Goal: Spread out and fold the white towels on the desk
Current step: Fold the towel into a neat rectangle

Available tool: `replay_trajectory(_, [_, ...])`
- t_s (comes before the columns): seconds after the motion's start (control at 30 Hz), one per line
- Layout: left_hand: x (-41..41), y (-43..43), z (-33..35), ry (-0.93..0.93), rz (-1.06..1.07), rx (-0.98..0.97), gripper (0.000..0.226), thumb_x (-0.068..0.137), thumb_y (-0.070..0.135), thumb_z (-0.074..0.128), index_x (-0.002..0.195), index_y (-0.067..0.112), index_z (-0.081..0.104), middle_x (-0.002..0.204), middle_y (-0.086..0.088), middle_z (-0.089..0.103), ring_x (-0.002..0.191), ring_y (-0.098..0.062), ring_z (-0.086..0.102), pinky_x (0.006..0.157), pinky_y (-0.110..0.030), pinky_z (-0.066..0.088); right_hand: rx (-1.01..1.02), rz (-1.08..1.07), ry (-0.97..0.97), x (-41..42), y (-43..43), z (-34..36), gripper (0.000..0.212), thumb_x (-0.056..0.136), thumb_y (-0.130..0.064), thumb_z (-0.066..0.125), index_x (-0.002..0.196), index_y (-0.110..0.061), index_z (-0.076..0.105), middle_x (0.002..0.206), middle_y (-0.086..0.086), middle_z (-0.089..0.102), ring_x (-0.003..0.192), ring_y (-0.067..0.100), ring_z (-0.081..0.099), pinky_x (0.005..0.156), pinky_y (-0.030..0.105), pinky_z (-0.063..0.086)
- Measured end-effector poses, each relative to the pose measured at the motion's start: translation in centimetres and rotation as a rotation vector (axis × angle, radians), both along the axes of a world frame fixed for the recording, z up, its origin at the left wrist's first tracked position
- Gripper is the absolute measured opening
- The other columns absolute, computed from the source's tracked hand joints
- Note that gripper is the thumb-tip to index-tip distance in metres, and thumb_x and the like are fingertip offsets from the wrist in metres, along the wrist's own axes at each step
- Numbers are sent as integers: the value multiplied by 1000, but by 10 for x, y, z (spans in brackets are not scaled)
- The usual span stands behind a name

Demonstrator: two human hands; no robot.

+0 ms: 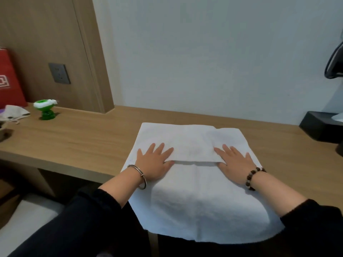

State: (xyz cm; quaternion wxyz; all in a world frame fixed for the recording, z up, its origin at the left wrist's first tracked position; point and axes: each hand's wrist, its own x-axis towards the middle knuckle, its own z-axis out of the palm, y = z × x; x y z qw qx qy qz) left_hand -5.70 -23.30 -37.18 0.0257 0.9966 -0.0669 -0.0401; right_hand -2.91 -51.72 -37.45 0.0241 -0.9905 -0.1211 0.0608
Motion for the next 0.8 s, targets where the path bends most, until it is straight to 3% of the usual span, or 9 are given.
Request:
replay_trajectory(0.53, [168,-15,-6,19,18,6,54,94,60,18,146,49,4,158,14,-3,146,-17,-5,112,-55,-1,-49,-70,-21,158,-16,-6,55,99,-47,18,150,-37,1,159,-10,-7,146,14,-4,115,52,5])
replay_trajectory(0.6, [187,-14,-2,36,1,-18,50,99,49,20,147,46,7,158,13,-2,146,-17,-4,112,-55,0,-44,-91,-7,174,-16,-6,54,99,-45,18,150,-38,1,159,-9,-7,146,14,-4,115,51,3])
replay_trajectory(0.7, [197,-10,6,30,-27,-110,56,98,13,28,147,40,19,158,12,9,146,-15,3,116,-49,4,15,-144,35,187,-12,2,54,100,-27,26,150,-37,8,159,-9,-2,146,14,-1,116,49,4])
replay_trajectory(0.8, [197,-5,20,-69,-55,-84,60,93,4,37,144,34,31,154,9,27,141,-15,24,114,-35,20,87,-199,-49,188,-5,20,59,92,-6,38,146,-28,30,153,-1,29,138,21,31,114,41,23])
